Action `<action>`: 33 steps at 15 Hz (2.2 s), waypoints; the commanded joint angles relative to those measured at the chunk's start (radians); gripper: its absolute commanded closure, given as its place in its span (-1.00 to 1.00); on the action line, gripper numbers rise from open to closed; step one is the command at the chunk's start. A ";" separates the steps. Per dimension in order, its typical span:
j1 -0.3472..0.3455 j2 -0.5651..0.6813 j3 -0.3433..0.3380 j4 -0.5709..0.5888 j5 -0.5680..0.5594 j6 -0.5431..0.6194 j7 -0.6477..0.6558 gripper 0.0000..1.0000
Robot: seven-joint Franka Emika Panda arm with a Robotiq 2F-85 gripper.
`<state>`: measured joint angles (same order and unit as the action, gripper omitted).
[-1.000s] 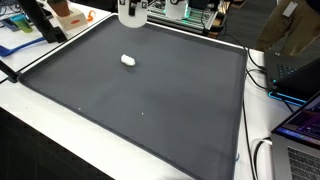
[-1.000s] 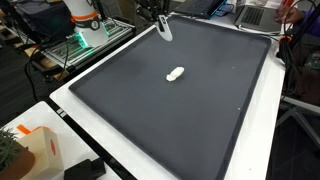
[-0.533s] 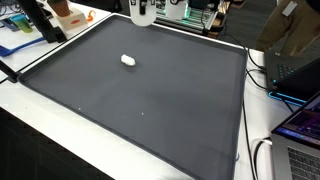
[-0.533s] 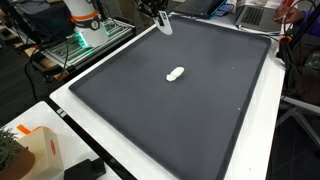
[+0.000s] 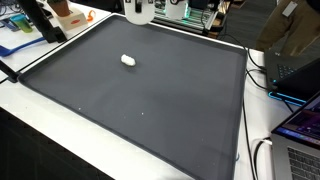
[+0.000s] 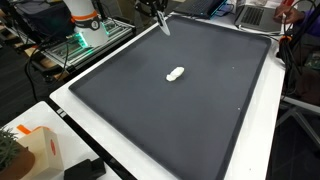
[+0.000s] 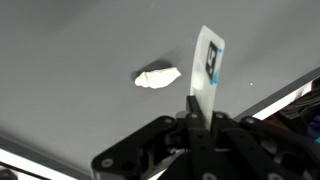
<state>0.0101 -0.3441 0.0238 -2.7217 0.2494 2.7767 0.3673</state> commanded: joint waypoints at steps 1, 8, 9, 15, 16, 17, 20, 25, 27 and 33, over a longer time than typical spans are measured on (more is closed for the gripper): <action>-0.165 -0.004 0.126 -0.014 -0.142 0.038 0.239 0.98; -0.331 -0.021 0.268 0.008 -0.399 -0.052 0.613 0.98; -0.326 -0.019 0.268 0.011 -0.411 -0.061 0.639 0.98; -0.280 -0.005 0.221 0.015 -0.419 -0.050 0.644 0.92; -0.280 -0.005 0.219 0.015 -0.419 -0.050 0.644 0.92; -0.280 -0.005 0.218 0.015 -0.419 -0.050 0.643 0.92; -0.226 0.012 0.182 0.021 -0.373 -0.052 0.569 0.98; -0.062 -0.028 0.083 0.004 -0.224 -0.098 0.306 0.98; -0.038 -0.046 0.079 0.002 -0.193 -0.138 0.233 0.98; -0.054 -0.046 0.109 0.015 -0.201 -0.163 0.183 0.92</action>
<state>-0.0323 -0.3886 0.1209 -2.7078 0.0380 2.6169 0.5593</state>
